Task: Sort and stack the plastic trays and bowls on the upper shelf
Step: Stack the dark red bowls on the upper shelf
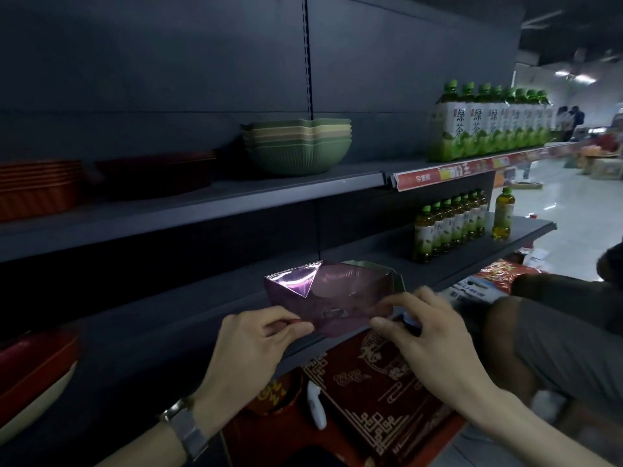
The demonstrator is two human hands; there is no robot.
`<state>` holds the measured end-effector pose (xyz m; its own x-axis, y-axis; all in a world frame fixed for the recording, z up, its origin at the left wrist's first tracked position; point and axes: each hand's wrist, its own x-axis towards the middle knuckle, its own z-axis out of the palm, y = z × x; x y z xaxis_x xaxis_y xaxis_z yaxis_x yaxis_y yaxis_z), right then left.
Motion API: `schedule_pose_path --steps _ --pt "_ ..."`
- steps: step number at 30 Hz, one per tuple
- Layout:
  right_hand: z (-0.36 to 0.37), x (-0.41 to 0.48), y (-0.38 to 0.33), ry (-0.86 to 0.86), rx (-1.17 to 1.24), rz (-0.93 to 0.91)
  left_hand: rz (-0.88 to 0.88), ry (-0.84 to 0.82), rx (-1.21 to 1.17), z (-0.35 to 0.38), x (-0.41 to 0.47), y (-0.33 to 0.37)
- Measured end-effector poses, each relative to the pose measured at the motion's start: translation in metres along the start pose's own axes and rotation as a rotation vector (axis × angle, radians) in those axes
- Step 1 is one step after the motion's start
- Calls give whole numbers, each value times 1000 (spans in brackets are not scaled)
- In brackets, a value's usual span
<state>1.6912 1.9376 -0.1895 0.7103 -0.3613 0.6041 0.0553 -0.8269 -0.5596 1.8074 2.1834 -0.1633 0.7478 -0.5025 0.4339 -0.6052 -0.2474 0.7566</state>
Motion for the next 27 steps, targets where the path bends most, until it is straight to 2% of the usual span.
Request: schedule_pose_path --steps 3,11,20,27 --pt "-10 -17 -13 -87 13 67 16 4 -15 -9 -15 13" --pt "-32 -48 -56 -43 250 74 113 79 -54 -37 -50 45" --pt "-51 -34 -100 91 436 -67 287 182 -124 -70 -61 68" --pt "-41 -2 -135 27 496 -198 412 282 -77 -108 -52 72"
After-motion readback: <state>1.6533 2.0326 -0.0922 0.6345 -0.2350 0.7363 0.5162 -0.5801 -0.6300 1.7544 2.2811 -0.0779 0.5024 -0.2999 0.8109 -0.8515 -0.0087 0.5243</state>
